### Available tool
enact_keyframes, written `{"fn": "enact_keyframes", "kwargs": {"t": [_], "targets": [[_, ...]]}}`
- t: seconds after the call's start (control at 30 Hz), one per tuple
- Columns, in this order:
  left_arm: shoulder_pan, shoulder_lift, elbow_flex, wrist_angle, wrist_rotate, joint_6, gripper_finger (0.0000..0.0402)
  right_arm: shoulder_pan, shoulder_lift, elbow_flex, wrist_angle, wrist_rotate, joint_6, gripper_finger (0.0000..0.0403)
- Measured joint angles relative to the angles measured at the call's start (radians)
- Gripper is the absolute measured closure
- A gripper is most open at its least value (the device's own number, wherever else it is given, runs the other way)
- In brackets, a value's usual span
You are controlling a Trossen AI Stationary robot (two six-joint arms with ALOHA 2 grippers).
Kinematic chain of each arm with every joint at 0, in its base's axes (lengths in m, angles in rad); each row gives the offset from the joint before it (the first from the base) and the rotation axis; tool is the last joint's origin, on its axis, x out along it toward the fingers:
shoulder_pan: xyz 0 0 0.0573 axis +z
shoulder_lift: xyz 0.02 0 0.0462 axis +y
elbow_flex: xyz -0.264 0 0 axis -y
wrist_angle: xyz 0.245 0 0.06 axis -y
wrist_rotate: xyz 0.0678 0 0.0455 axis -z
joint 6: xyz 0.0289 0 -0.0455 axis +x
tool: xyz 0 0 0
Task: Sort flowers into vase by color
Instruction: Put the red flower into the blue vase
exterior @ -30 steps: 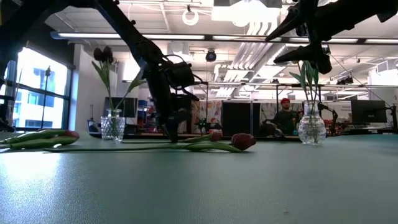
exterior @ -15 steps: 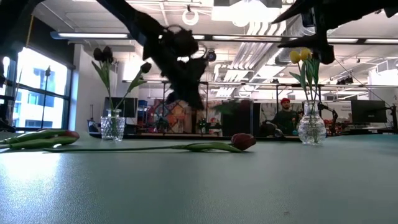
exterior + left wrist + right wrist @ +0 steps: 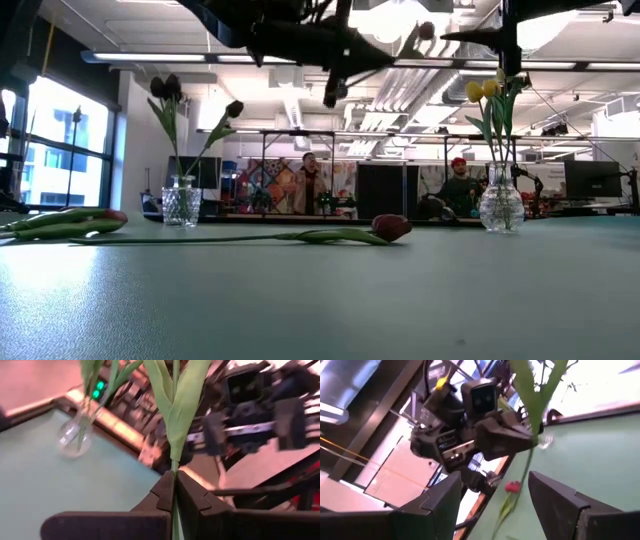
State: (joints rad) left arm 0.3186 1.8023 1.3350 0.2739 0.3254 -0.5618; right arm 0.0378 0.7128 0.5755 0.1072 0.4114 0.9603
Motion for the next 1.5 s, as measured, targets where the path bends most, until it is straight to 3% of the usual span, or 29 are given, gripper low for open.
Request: {"fn": "enact_keyframes", "kwargs": {"t": [0.33,0.73,0.87,1.03,1.1,1.4,1.5], "targets": [[-0.073,0.000,0.000,0.108,-0.005,-0.048,0.0401,-0.069,0.024,0.000,0.083,-0.070,-0.126,0.0183],[-0.124,0.000,0.001,0.143,-0.013,-0.057,0.0401,-0.093,0.138,0.000,0.200,-0.180,-0.127,0.0188],[-0.131,0.000,0.001,0.139,-0.015,-0.056,0.0401,-0.093,0.146,0.000,0.212,-0.180,-0.123,0.0234],[-0.131,0.000,0.001,0.094,-0.043,-0.055,0.0401,-0.093,0.134,0.000,0.211,-0.181,-0.147,0.0357],[-0.131,-0.002,0.003,0.069,-0.057,-0.049,0.0400,-0.093,0.132,-0.001,0.200,-0.188,-0.178,0.0389],[-0.128,-0.001,0.002,0.007,-0.091,0.020,0.0345,-0.091,0.116,-0.001,0.006,-0.205,-0.174,0.0397],[-0.122,-0.001,0.002,-0.080,-0.107,0.041,0.0319,-0.091,0.086,0.042,-0.177,-0.205,-0.189,0.0400]]}}
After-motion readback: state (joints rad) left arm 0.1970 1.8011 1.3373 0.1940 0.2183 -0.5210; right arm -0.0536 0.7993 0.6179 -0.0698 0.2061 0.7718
